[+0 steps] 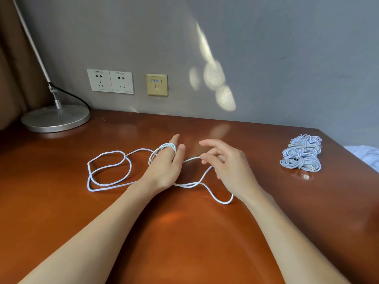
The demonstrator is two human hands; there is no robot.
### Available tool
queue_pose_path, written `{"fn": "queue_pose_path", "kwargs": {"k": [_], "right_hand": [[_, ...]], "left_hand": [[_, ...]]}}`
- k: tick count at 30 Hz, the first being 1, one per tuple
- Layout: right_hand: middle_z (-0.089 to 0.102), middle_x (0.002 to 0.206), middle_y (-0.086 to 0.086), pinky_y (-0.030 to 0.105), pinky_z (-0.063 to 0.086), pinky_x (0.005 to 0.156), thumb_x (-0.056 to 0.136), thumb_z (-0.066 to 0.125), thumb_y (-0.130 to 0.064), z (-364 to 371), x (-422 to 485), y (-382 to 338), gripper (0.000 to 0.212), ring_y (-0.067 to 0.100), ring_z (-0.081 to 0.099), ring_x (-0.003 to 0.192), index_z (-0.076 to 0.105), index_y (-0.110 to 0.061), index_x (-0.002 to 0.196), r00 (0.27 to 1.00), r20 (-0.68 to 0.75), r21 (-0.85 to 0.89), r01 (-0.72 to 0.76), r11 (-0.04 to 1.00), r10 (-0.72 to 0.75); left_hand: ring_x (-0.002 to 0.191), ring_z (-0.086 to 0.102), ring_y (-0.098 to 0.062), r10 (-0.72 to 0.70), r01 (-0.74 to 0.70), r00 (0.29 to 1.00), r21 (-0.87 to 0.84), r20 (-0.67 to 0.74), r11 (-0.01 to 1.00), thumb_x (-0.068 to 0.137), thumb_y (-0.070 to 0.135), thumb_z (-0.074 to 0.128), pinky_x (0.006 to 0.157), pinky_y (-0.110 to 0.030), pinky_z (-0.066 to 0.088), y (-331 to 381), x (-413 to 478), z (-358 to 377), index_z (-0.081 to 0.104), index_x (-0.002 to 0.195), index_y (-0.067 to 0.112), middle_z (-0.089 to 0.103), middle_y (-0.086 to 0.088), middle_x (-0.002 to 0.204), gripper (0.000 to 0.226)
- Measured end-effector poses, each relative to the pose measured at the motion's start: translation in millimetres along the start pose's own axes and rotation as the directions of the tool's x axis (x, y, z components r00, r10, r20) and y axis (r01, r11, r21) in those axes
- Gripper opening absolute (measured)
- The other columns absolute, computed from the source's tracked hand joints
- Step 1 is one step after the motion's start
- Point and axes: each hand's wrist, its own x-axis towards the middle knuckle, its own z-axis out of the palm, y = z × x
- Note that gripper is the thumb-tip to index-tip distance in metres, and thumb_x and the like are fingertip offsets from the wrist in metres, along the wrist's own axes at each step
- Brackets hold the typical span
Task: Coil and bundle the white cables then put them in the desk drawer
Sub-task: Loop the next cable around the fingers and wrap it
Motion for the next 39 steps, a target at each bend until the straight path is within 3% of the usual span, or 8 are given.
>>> {"fn": "queue_pose_path", "kwargs": {"k": [1, 3, 6, 14, 19, 23, 29, 39], "right_hand": [[0.073, 0.089, -0.015, 0.014, 0.051, 0.066, 0.101, 0.066, -0.026, -0.4, 0.3, 1.3, 0.028, -0.001, 0.069, 0.080, 0.067, -0.034, 0.128, 1.000, 0.007, 0.006, 0.001, 1.000, -0.001], [0.073, 0.093, -0.017, 0.012, 0.051, 0.081, 0.101, 0.066, -0.025, -0.7, 1.7, 4.3, 0.028, 0.002, 0.069, 0.095, 0.067, -0.038, 0.126, 0.999, 0.033, 0.010, -0.003, 1.000, 0.003], [0.071, 0.097, -0.020, 0.004, 0.047, 0.085, 0.103, 0.063, -0.024, 0.7, 1.9, 5.1, 0.030, -0.002, 0.066, 0.101, 0.065, -0.039, 0.129, 0.999, 0.048, -0.017, 0.000, 1.000, 0.001], [0.063, 0.078, -0.014, 0.015, 0.048, 0.068, 0.095, 0.073, -0.030, -0.2, 3.7, 4.4, 0.037, 0.010, 0.060, 0.067, 0.066, -0.031, 0.131, 0.982, -0.174, -0.031, 0.070, 0.997, -0.074], [0.058, 0.069, -0.023, 0.021, 0.046, 0.063, 0.099, 0.067, -0.039, 1.5, 2.2, 6.0, 0.020, 0.007, 0.057, 0.064, 0.073, -0.034, 0.117, 0.992, -0.102, -0.057, 0.070, 0.996, -0.076], [0.071, 0.102, -0.023, 0.022, 0.055, 0.080, 0.102, 0.063, -0.034, 4.1, 1.8, 3.3, 0.017, 0.001, 0.067, 0.099, 0.076, -0.030, 0.111, 0.990, -0.085, -0.060, 0.109, 0.992, -0.114], [0.071, 0.113, -0.018, 0.013, 0.051, 0.090, 0.104, 0.060, -0.036, 7.0, -0.5, -1.9, 0.020, 0.000, 0.063, 0.113, 0.075, -0.032, 0.117, 0.993, 0.093, 0.037, 0.068, 0.997, -0.071], [0.059, 0.094, -0.013, 0.014, 0.048, 0.085, 0.103, 0.061, -0.036, 10.3, 0.5, 0.2, 0.027, 0.006, 0.060, 0.093, 0.072, -0.034, 0.128, 0.982, 0.186, 0.091, -0.003, 0.996, -0.014]], "left_hand": [[0.137, 0.049, -0.009, -0.011, 0.011, 1.000, -0.034, 0.011, 0.999, 0.104, 0.065, 0.021, 0.119, -0.035, 0.036, 2.9, -1.9, -0.2, 0.045, 0.138, -0.008, 0.058, -0.006, 0.144, 0.084], [0.099, 0.061, 0.003, -0.048, 0.053, 0.998, -0.123, 0.041, 0.991, 0.105, 0.065, 0.016, 0.095, -0.015, 0.043, 12.9, -7.0, -2.9, 0.053, 0.140, 0.003, 0.067, 0.006, 0.106, 0.081], [0.054, 0.044, -0.002, -0.078, 0.099, 0.992, -0.236, 0.099, 0.967, 0.102, 0.066, 0.002, 0.063, -0.012, 0.037, 26.0, -13.4, -8.5, 0.062, 0.135, 0.026, 0.044, 0.005, 0.065, 0.078], [0.051, 0.027, -0.016, 0.050, 0.110, 0.933, -0.417, 0.355, 0.902, 0.092, 0.070, -0.021, 0.053, -0.023, 0.032, 39.2, -17.8, -11.0, 0.079, 0.103, 0.011, 0.033, -0.008, 0.057, 0.116], [0.051, 0.028, -0.016, 0.067, 0.131, 0.885, -0.384, 0.460, 0.914, 0.088, 0.072, -0.024, 0.056, -0.024, 0.035, 37.7, -17.5, -11.1, 0.076, 0.088, 0.000, 0.031, -0.008, 0.055, 0.123], [0.050, 0.030, -0.017, 0.068, 0.129, 0.878, -0.371, 0.474, 0.920, 0.087, 0.072, -0.025, 0.058, -0.028, 0.034, 37.8, -18.0, -10.5, 0.068, 0.074, -0.003, 0.032, -0.010, 0.054, 0.120], [0.048, 0.030, -0.017, 0.075, 0.130, 0.858, -0.356, 0.508, 0.925, 0.089, 0.071, -0.023, 0.058, -0.028, 0.036, 35.6, -16.5, -10.1, 0.065, 0.067, 0.002, 0.029, -0.006, 0.050, 0.115], [0.049, 0.030, -0.019, 0.115, 0.096, 0.827, -0.339, 0.551, 0.936, 0.088, 0.073, -0.024, 0.062, -0.028, 0.039, 36.3, -14.3, -10.2, 0.066, 0.068, -0.001, 0.030, -0.010, 0.052, 0.118]]}}
